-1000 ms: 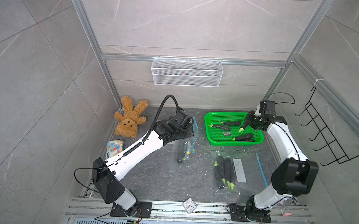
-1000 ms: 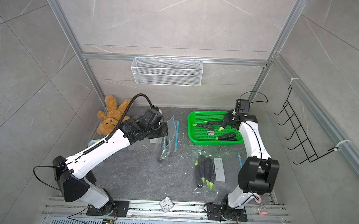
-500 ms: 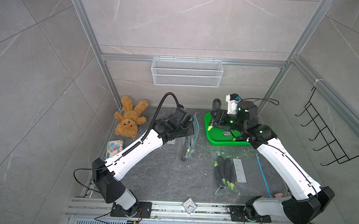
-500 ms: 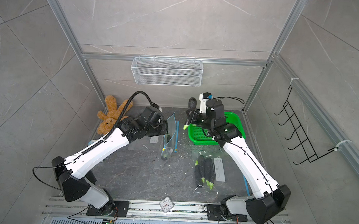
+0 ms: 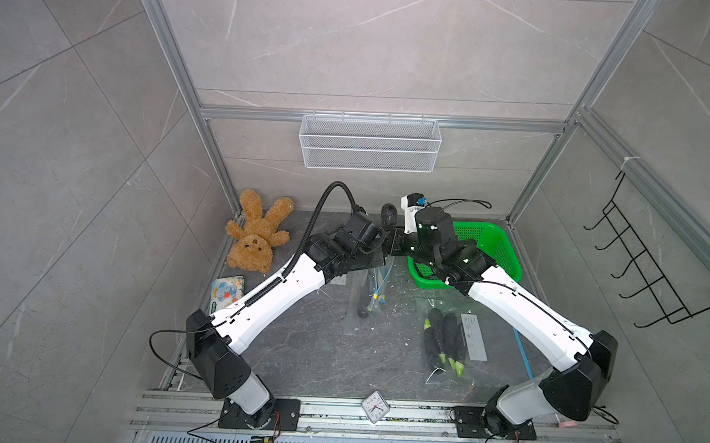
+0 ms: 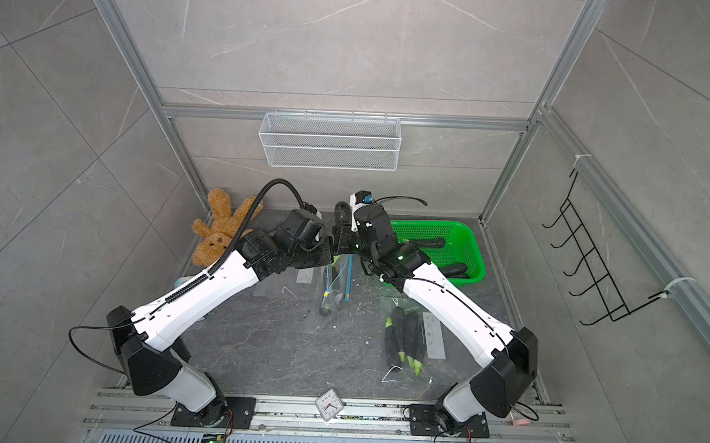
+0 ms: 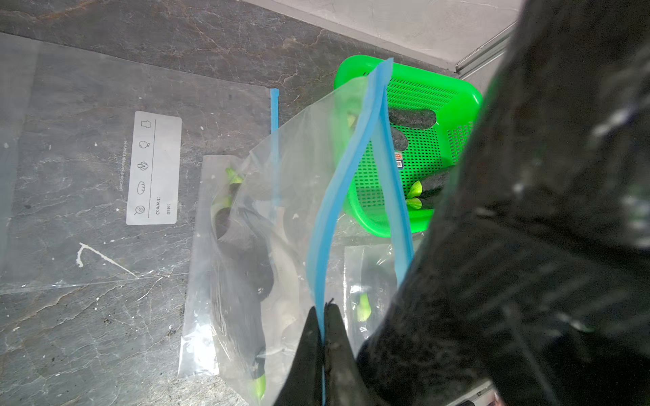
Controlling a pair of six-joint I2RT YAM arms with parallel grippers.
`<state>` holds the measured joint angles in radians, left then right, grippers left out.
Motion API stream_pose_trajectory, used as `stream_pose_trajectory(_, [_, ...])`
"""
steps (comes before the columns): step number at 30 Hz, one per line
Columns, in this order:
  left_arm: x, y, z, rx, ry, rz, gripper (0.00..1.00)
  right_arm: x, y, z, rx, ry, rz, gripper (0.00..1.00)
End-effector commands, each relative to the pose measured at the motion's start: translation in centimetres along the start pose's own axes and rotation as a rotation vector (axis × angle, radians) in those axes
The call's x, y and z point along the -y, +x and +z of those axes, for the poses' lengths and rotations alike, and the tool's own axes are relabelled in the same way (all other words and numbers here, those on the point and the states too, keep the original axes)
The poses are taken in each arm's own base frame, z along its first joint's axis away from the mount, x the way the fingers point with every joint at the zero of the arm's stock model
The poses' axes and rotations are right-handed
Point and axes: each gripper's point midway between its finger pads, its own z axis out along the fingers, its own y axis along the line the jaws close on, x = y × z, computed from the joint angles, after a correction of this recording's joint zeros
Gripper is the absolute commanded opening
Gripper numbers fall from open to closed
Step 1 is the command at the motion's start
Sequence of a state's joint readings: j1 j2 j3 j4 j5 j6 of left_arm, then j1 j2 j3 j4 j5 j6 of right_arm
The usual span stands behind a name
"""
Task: Place the eggplant in a zip-top bag and seal the zipper
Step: Place the eggplant in the zipper food storage bag.
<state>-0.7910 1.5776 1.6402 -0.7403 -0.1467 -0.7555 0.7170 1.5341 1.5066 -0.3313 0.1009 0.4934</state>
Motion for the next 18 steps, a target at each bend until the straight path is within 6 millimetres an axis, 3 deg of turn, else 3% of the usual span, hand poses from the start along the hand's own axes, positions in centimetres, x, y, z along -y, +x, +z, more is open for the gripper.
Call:
stream_pose_trajectory(1, [1.0,-1.5,-1.1,0.038,0.036,-0.011,0.00,0.2,-0.2,0.2,0.062,0.070,-0.048,0.19])
stream_pose_trajectory(9, [0.9,-1.8,-1.3,0.054,0.030,-0.018,0.00,1.1,2.3,0.4,0.076,0.141,-0.076,0.20])
stream_pose_trajectory(14, [0.9,-2.0,-1.2,0.065,0.034,-0.036,0.00,0.4,3.5,0.1,0.110,0.128,-0.082,0.20])
stream_pose_trajectory(18, [1.1,-2.2,-1.2,0.069,0.039,-0.041,0.00,-0.1,3.6,-0.1,0.112,0.106,-0.075,0.27])
